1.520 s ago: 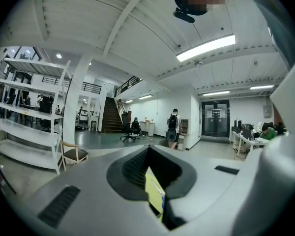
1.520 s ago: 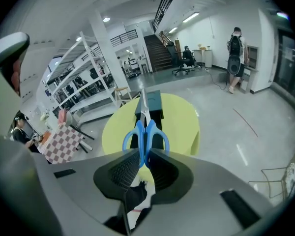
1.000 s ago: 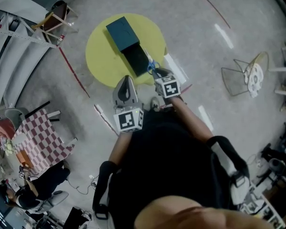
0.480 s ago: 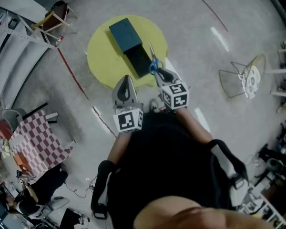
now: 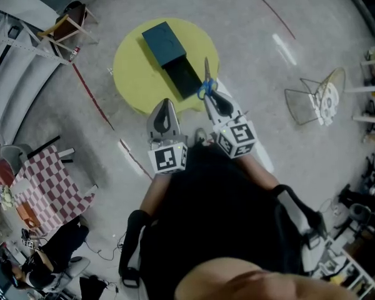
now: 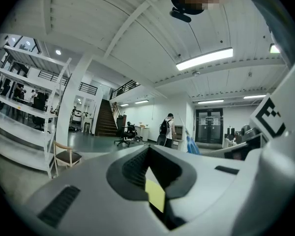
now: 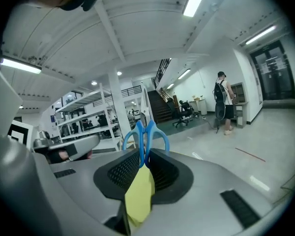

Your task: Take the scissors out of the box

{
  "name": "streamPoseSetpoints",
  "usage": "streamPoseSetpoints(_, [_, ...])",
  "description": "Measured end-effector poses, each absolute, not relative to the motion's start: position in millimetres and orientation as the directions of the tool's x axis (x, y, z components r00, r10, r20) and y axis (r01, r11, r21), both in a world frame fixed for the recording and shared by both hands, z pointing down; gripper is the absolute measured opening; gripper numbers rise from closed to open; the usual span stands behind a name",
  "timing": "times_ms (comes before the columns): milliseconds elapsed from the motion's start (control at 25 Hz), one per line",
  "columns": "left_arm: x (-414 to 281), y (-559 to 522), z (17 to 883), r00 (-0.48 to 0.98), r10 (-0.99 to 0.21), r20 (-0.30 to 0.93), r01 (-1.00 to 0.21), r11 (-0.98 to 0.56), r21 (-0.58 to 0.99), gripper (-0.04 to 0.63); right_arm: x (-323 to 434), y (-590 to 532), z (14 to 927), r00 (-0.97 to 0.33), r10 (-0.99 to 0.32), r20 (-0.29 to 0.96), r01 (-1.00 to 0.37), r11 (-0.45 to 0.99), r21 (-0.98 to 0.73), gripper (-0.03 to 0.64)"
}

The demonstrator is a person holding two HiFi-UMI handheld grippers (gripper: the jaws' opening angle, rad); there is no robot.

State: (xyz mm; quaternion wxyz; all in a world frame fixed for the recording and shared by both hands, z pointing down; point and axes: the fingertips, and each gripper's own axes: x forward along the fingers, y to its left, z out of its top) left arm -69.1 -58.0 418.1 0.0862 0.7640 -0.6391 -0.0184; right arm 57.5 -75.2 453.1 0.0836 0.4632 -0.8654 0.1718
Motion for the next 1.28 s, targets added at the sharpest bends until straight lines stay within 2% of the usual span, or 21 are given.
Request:
streamPoseSetpoints(200, [-70, -54, 426, 0.190, -0.976, 0.102, -0.974, -0.175, 0.145, -0.006, 54, -56, 436, -0.577, -0.778, 0.248, -0.816, 0.540, -0.205, 0.063])
streamPoseSetpoints(1280, [-72, -44, 427, 0.205, -0.973, 0.101, -0.970, -0.189, 0.151, -0.006, 46, -47, 447, -0.589, -0.762, 0.267, -0.808, 0.556, -0.195, 0.063])
